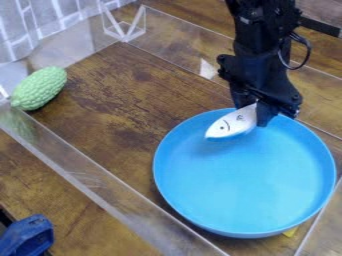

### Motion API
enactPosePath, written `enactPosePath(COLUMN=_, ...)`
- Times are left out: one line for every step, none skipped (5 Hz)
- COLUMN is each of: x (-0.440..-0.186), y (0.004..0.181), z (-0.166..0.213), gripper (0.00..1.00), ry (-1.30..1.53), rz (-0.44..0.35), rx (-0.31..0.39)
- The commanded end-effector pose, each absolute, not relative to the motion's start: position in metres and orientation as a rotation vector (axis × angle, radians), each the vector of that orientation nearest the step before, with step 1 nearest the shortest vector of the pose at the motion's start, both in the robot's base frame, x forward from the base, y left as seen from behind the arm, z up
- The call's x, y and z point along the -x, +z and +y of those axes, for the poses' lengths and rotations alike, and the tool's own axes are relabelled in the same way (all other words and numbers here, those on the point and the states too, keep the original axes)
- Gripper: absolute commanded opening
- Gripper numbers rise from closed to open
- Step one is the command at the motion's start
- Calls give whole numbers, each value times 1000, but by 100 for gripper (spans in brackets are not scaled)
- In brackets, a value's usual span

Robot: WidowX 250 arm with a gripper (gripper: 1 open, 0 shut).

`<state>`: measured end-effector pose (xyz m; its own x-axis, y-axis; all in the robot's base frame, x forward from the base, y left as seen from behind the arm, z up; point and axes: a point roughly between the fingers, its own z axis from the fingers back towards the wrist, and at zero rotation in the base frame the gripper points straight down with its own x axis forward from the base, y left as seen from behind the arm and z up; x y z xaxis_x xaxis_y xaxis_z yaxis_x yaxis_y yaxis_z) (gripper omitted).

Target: Put the white object in the blue tray

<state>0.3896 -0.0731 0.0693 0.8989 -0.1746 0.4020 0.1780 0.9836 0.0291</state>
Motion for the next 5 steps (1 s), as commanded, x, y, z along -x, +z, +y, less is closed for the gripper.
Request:
enactPosePath(x=-401, y=109, z=-71, gripper=0, ry=-120, rz=-532, rx=9)
enactPosePath(x=-400, y=106, z=-74, gripper=0, ry=-82, rz=-536, rx=5)
enactPosePath(x=-399, y=96, z=-79, gripper=0, ry=-7, rz=-538, rx=-6)
enactPosePath(x=-398, y=85, z=-85, gripper=0, ry=66, rz=-533, rx=-16)
enactPosePath(x=-395, y=81, z=-85, gripper=0, ry=45, rz=-538, rx=15)
